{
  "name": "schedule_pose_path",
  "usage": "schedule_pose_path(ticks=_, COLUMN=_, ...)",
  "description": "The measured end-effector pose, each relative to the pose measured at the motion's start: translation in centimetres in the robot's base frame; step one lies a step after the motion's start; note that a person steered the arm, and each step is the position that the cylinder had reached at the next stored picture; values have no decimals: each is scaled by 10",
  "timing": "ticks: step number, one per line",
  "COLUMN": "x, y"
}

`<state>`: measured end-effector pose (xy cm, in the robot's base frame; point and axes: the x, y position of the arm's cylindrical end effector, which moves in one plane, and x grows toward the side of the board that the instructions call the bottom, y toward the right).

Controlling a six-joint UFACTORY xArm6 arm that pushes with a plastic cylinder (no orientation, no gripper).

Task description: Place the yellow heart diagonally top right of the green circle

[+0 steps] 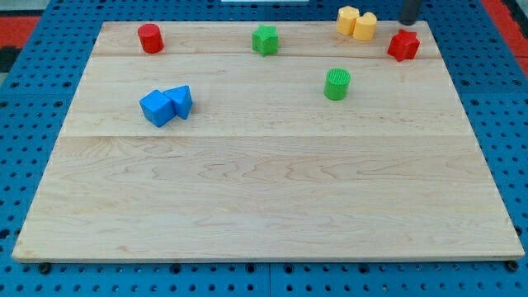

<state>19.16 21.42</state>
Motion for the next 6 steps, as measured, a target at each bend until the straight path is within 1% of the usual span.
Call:
schedule_pose_path(ticks=1, x=0, y=-37)
schedule_pose_path(ticks=4, x=0, y=-79)
schedule_pose_path(ticks=5, x=8, y=-111)
schedule_pose_path(ticks=6, x=42, y=-100)
